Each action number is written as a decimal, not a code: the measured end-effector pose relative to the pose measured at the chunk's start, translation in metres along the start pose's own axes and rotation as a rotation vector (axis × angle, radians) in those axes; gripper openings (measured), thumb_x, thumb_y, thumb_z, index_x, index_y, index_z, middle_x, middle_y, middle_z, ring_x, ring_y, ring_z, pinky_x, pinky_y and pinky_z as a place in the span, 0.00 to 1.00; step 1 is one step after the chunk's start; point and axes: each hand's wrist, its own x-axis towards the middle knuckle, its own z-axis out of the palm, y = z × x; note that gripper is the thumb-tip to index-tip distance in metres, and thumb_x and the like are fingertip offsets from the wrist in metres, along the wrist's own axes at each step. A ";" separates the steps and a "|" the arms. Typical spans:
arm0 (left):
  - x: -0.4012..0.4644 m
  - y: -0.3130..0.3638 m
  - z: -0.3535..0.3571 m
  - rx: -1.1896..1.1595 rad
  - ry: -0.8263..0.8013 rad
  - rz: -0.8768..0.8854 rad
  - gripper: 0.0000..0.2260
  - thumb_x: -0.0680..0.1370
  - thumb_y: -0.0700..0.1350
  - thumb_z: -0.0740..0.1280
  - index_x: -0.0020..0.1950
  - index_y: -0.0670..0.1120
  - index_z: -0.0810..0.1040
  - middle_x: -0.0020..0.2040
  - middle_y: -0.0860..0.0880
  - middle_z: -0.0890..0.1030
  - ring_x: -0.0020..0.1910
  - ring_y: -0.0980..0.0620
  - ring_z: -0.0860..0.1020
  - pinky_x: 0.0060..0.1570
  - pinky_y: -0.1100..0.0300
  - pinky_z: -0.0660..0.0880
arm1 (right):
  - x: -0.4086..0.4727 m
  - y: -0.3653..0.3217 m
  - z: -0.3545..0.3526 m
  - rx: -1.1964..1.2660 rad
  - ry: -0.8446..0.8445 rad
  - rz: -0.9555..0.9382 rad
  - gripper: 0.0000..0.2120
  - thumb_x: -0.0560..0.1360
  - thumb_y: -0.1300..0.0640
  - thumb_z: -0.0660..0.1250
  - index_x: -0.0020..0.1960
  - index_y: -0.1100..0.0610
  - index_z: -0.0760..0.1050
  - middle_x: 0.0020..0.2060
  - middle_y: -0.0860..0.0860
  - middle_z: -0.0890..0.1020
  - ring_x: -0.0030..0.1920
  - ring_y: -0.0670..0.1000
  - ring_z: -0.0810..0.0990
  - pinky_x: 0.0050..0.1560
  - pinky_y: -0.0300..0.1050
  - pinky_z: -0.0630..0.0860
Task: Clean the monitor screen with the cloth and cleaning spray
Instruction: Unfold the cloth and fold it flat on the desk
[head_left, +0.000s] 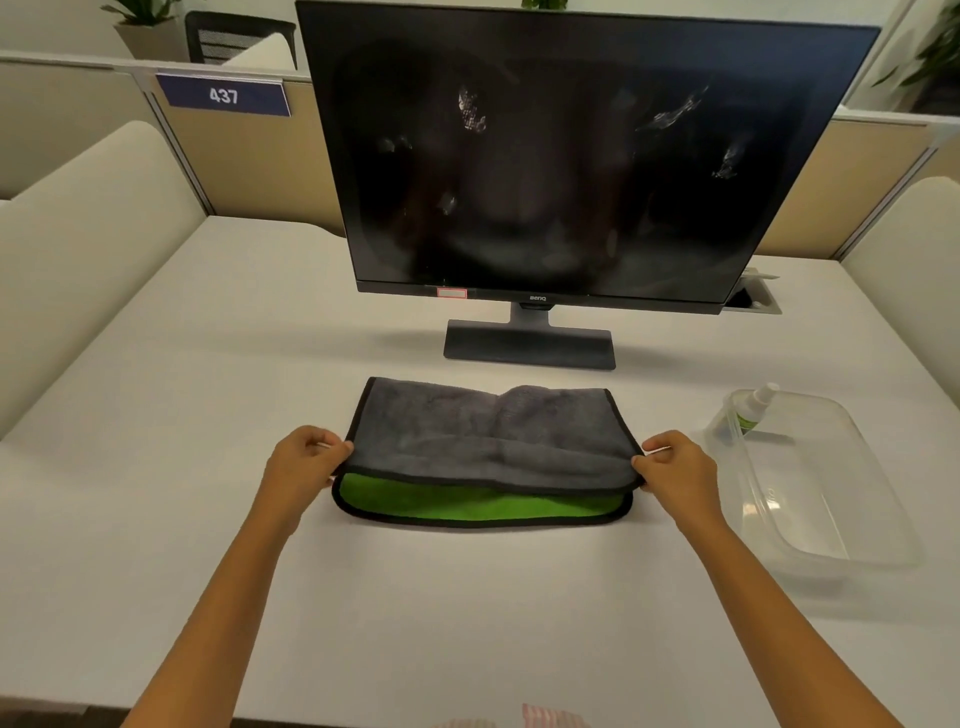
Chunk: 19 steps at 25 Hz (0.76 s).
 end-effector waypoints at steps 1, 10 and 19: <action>-0.004 -0.006 -0.004 0.020 -0.029 -0.029 0.06 0.73 0.44 0.70 0.44 0.44 0.75 0.42 0.43 0.80 0.43 0.45 0.79 0.35 0.59 0.74 | -0.001 0.003 -0.001 0.008 -0.030 0.027 0.09 0.72 0.60 0.70 0.51 0.59 0.74 0.46 0.59 0.81 0.41 0.57 0.81 0.44 0.47 0.79; 0.026 -0.012 -0.001 0.585 -0.162 -0.047 0.18 0.75 0.54 0.65 0.59 0.44 0.72 0.55 0.42 0.78 0.50 0.45 0.76 0.46 0.56 0.71 | 0.012 0.013 -0.001 -0.258 -0.198 0.048 0.17 0.70 0.54 0.73 0.56 0.60 0.75 0.49 0.58 0.81 0.48 0.57 0.79 0.51 0.49 0.75; 0.094 0.027 0.036 0.639 -0.270 0.243 0.16 0.80 0.47 0.58 0.67 0.44 0.70 0.65 0.41 0.73 0.64 0.41 0.69 0.66 0.48 0.63 | 0.075 -0.024 0.028 -0.313 -0.337 -0.201 0.23 0.79 0.61 0.61 0.72 0.58 0.61 0.71 0.58 0.66 0.70 0.61 0.64 0.72 0.59 0.59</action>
